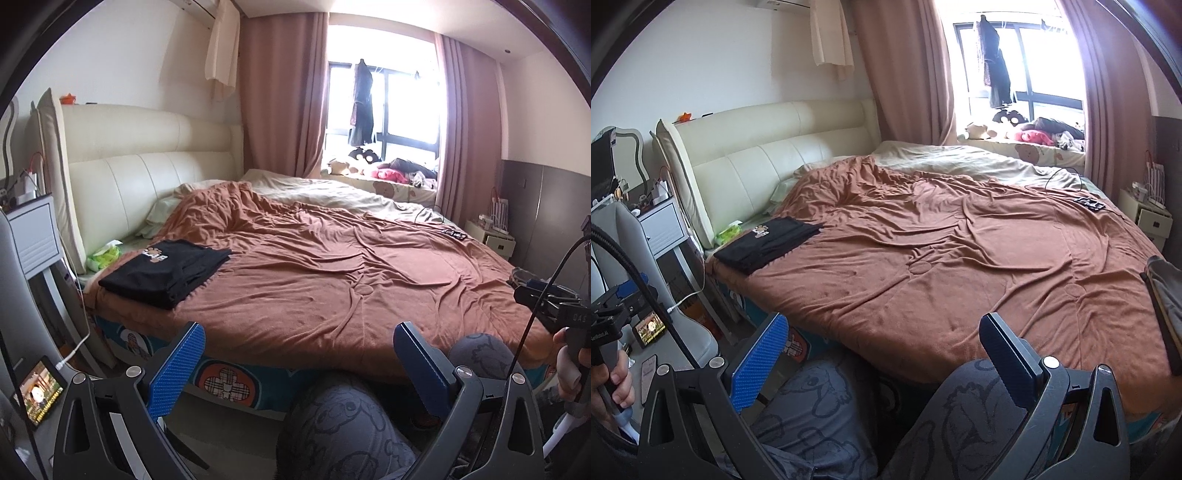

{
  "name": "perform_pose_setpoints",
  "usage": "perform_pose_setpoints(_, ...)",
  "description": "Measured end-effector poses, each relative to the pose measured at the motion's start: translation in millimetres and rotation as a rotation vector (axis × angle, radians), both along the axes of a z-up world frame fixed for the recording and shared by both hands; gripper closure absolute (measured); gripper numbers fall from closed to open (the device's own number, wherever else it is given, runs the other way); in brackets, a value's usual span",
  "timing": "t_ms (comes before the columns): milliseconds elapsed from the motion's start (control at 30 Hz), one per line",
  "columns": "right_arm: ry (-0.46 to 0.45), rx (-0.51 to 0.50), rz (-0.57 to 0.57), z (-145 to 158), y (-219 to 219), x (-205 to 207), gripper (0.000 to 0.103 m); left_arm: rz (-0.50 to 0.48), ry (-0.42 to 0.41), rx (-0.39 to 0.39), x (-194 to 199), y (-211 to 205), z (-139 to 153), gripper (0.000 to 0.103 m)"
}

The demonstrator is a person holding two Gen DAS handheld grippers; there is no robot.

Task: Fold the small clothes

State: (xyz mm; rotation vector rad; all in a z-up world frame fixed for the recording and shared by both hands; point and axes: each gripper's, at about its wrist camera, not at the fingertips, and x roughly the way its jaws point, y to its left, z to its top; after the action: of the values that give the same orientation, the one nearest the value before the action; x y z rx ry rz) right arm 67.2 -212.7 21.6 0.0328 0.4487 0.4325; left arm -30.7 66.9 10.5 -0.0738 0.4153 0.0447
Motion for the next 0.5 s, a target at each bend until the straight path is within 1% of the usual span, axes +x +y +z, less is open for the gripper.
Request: perform_pose_setpoints(500,0.012,0.001,0.008,-3.9,-4.6,0.7,0.0,0.016,0.004,-0.022,-3.5,3.0,-2.6,0.0)
